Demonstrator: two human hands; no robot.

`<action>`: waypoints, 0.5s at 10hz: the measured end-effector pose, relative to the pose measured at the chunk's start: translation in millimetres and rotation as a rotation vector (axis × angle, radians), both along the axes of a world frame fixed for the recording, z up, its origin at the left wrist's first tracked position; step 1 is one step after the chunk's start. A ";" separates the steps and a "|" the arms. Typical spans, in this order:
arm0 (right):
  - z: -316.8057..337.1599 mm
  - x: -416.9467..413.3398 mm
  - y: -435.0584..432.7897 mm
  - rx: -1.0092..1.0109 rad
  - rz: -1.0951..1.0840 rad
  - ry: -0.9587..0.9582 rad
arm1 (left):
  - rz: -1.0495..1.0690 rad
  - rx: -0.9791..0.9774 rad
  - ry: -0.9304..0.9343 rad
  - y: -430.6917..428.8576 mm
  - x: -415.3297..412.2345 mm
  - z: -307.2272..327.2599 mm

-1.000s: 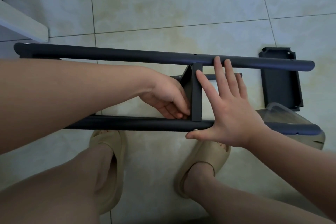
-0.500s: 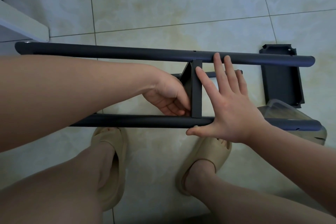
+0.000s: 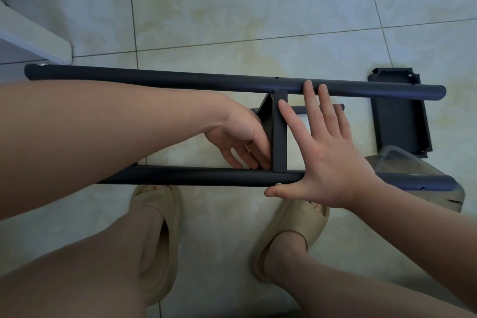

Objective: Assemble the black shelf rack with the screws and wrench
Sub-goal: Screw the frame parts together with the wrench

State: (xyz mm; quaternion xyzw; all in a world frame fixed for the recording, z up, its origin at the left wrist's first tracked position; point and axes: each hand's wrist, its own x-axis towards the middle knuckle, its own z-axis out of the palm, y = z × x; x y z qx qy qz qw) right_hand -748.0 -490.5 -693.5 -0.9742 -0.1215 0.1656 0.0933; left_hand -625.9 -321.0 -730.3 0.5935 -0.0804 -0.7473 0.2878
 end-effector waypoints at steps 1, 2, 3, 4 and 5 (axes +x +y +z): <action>-0.3 -0.2 -0.2 0.001 0.003 -0.002 | -0.009 0.011 -0.041 -2.0 0.4 -2.6; -0.9 -0.1 -0.4 0.004 0.003 -0.009 | -0.017 -0.004 -0.040 -4.0 1.7 -1.3; -1.0 -0.1 -0.7 0.005 0.002 -0.010 | -0.022 -0.017 -0.028 -4.4 3.4 1.2; -1.1 0.1 -0.6 0.002 0.004 -0.010 | -0.027 -0.014 -0.031 -4.6 4.4 2.0; -1.0 0.1 -0.5 0.001 0.003 -0.007 | -0.047 -0.003 -0.061 -4.8 3.8 0.7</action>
